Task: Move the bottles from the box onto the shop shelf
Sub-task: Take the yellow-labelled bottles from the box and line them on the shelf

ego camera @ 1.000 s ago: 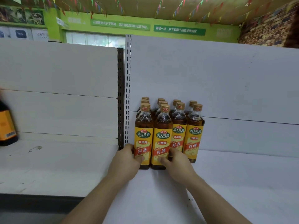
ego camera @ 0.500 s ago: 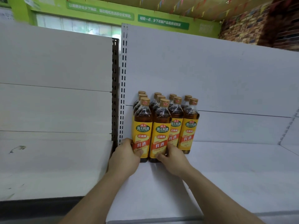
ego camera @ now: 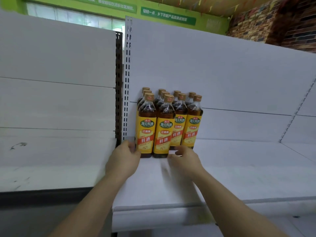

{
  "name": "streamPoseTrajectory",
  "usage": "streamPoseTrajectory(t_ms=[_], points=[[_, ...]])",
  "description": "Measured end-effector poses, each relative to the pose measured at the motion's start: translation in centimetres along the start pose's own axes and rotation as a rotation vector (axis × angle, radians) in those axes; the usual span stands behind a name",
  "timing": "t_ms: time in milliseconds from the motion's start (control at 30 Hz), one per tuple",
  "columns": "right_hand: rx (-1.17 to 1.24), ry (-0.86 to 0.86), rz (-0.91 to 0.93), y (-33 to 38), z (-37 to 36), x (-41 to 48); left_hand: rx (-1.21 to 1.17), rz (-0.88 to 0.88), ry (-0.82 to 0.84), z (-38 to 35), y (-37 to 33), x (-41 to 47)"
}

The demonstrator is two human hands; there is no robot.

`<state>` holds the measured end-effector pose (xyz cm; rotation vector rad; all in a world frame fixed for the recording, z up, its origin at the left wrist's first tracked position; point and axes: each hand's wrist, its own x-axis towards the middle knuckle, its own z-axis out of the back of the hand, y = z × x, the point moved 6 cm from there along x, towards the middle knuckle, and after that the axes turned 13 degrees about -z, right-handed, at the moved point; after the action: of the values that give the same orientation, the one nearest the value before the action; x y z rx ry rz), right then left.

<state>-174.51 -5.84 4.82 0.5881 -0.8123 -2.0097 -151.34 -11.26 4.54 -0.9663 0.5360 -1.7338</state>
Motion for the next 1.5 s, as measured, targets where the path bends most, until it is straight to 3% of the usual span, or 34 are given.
streamPoseTrajectory(t_ms=[300,633,1000,1500], points=[[0.196,0.016,0.033,-5.7,6.0,-3.5,-0.108,-0.047,-0.039,-2.3,-5.1,-5.9],[0.393,0.002,-0.013,-17.5,18.2,-9.1,-0.331,-0.143,-0.019,-12.5,-17.8,-15.6],[0.474,-0.18,-0.145,-35.0,31.8,-13.9,-0.573,-0.16,0.285,-30.0,-30.8,-24.5],[0.474,-0.51,-0.527,-54.2,45.9,-17.3,-0.698,-0.277,0.732,-52.1,-43.6,-29.8]])
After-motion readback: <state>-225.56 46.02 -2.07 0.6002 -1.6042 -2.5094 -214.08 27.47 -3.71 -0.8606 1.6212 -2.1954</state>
